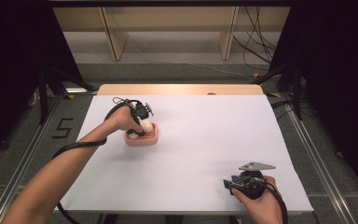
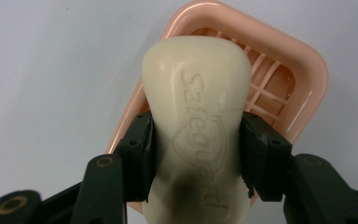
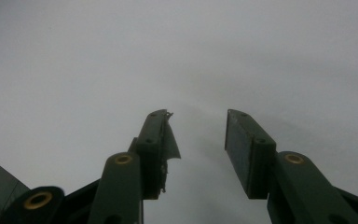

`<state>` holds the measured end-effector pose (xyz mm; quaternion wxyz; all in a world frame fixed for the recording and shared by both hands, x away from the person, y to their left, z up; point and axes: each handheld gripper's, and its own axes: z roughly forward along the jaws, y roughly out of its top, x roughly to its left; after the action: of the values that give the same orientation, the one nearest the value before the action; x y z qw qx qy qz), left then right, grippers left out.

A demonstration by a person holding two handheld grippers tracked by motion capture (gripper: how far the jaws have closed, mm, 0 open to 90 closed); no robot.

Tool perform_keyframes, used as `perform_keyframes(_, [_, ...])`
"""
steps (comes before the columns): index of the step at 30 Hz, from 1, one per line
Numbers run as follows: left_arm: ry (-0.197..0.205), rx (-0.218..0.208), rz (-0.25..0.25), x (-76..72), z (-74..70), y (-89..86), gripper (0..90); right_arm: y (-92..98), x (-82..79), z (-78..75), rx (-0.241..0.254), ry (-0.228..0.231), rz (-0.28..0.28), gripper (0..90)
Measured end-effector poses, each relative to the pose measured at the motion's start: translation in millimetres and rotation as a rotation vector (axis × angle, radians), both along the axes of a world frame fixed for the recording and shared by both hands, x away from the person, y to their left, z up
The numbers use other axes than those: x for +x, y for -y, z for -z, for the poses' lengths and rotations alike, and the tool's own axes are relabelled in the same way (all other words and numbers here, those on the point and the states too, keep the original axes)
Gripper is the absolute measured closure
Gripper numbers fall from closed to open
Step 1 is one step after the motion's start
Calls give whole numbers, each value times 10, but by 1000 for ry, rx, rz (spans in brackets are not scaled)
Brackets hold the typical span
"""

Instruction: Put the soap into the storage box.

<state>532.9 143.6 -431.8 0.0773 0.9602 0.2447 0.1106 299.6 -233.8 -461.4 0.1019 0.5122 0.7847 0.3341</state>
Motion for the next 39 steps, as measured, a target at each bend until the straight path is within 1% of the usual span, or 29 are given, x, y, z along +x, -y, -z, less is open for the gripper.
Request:
perform_keyframes(2, [1, -2, 0, 1, 2, -1, 492, 0, -2, -4, -6, -1, 2, 599])
perform_keyframes(8, [2, -5, 4, 8, 13, 1, 492, 0, 0, 1, -1, 0, -1, 597])
perform_keyframes(10, [1, -1, 12, 13, 11, 3, 491, -1, -3, -5, -9, -1, 2, 597])
perform_keyframes(14, [-6, -10, 5, 18, 15, 5, 491, -2, -1, -1, -8, -5, 0, 593])
perform_keyframes(15, [-8, -11, 4, 21, 15, 4, 490, -7, -7, -6, -7, -17, 12, 593])
perform_keyframes(19, [-11, -13, 2, 25, 20, 0, 489, -7, -9, -9, -13, -17, 12, 591])
perform_keyframes(21, [-14, -12, 2, 28, 18, -1, 488, -6, -3, 1, -6, -16, 11, 589])
perform_keyframes(24, [-19, -13, -1, 35, 17, -2, 481, -4, 0, 0, -8, -14, 0, 587])
perform_keyframes(25, [-20, -15, -8, 37, 15, -5, 478, -2, 2, 2, -4, -13, -1, 587])
perform_keyframes(26, [-23, -16, -13, 37, 12, -7, 474, -9, -6, 0, -7, -25, 20, 587])
perform_keyframes(28, [-25, -15, -12, 41, 9, -12, 458, -6, -1, 4, -3, -17, 11, 587])
perform_keyframes(29, [-39, -31, -27, 43, 5, -19, 437, -4, 2, 3, -3, -11, 0, 585])
perform_keyframes(30, [-39, -31, -27, 43, 5, -19, 417, -4, 2, 3, -3, -11, 0, 585])
perform_keyframes(31, [-40, -42, -40, 44, -4, -24, 393, -4, 1, 0, -9, -14, 1, 583])
perform_keyframes(33, [-39, -48, -39, 38, -26, -28, 386, -5, 0, 0, -10, -14, 1, 583])
perform_keyframes(35, [-25, -64, -47, 13, -59, -25, 389, -7, 2, 0, -12, -13, 1, 582])
perform_keyframes(37, [-14, -70, -46, 6, -82, -28, 387, -2, 4, 2, -19, -10, -5, 582])
perform_keyframes(39, [-10, -67, -37, 4, -94, -33, 379, -2, 2, 0, -18, -12, -5, 582])
